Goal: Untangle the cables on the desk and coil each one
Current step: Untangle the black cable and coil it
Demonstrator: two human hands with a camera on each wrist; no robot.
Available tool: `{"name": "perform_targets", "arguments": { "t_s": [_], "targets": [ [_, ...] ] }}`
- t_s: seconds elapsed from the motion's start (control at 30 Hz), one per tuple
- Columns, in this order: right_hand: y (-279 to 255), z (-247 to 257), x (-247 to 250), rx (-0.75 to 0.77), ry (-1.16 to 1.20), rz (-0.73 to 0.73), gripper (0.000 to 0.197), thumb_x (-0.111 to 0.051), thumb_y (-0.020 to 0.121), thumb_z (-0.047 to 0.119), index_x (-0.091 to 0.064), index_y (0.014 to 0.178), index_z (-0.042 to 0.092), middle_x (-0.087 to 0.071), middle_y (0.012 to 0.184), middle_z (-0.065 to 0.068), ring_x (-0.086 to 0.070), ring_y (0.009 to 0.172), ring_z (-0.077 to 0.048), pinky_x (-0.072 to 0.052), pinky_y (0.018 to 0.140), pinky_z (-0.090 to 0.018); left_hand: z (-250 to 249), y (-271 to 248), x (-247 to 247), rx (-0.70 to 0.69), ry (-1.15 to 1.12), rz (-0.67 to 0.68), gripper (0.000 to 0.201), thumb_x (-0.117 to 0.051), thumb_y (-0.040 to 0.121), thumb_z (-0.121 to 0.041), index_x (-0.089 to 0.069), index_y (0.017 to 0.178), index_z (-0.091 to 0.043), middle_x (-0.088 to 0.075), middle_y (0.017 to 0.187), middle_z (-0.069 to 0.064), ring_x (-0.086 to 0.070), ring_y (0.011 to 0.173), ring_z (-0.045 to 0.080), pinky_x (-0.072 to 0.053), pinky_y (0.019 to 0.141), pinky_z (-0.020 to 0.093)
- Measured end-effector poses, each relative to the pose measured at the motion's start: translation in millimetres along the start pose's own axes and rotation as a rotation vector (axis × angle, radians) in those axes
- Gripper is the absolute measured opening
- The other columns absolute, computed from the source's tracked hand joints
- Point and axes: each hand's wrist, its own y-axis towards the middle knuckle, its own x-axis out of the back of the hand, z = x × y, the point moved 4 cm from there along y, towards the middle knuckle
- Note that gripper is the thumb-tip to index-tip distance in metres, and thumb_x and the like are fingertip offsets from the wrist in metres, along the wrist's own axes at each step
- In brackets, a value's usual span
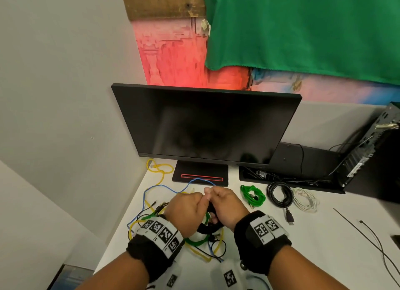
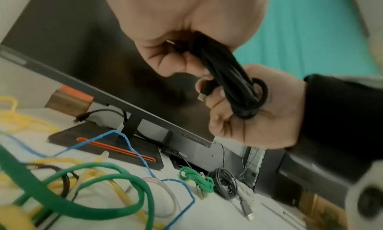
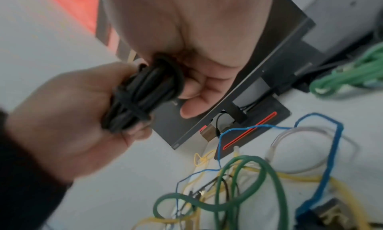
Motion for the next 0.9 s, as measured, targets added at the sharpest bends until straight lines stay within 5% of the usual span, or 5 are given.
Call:
{"name": "perform_targets", "arguments": {
  "t_s": [0.3,0.43,0.57,0.73,0.9],
  "targets": [
    [-25.6,-9.5,-1.6,0.254,-0.465,-0.07,0.045,-0.027,0.103,0.05,-0.063,0.086,0.028,-0.065,0.082,0.012,-0.06,0.08,-0.004,-0.045,0.074,-0.022,6.6,-0.9,-14.0,0.259,-0.382,0.034,0.049,-0.044,0.1,-0.039,-0.051,0.055,-0.024,-0.05,0.045,-0.011,-0.049,0.047,0.002,-0.038,0.055,0.013],
    [-30.3,-7.1,2.1,0.286,-0.285,-0.017,0.047,-0.028,0.097,0.056,-0.059,0.069,0.035,-0.06,0.065,0.022,-0.056,0.067,0.004,-0.039,0.067,-0.011,-3.4,-13.2,-13.7,0.157,-0.317,-0.053,0.049,-0.039,0.102,-0.039,-0.051,0.057,-0.023,-0.049,0.047,-0.011,-0.052,0.05,0.013,-0.047,0.057,0.033],
    [-34.9,-4.3,12.0,0.381,-0.2,-0.013,0.051,-0.035,0.106,0.038,-0.062,0.063,0.04,-0.06,0.061,0.019,-0.055,0.062,-0.001,-0.04,0.065,-0.013,-12.6,-9.2,-12.5,0.058,-0.284,-0.097,0.055,-0.032,0.1,-0.044,-0.06,0.064,-0.012,-0.051,0.048,-0.01,-0.053,0.049,0.014,-0.048,0.057,0.035],
    [-34.2,-5.3,20.6,0.379,-0.294,-0.02,0.058,-0.032,0.104,0.048,-0.067,0.077,0.01,-0.068,0.078,-0.009,-0.063,0.076,-0.022,-0.051,0.077,-0.039,-16.5,-5.3,-20.8,0.093,-0.408,-0.088,0.054,-0.035,0.099,-0.048,-0.059,0.064,-0.013,-0.056,0.048,0.004,-0.054,0.046,0.016,-0.049,0.057,0.038],
    [-38.4,-6.0,33.8,0.255,-0.172,0.064,0.052,-0.036,0.104,0.044,-0.063,0.071,0.013,-0.05,0.054,0.014,-0.042,0.051,-0.002,-0.036,0.057,-0.021,-19.2,1.4,-31.6,0.107,-0.459,-0.058,0.031,-0.034,0.1,-0.042,-0.055,0.083,-0.027,-0.053,0.048,-0.003,-0.053,0.042,0.01,-0.048,0.05,0.032]
  ]
}}
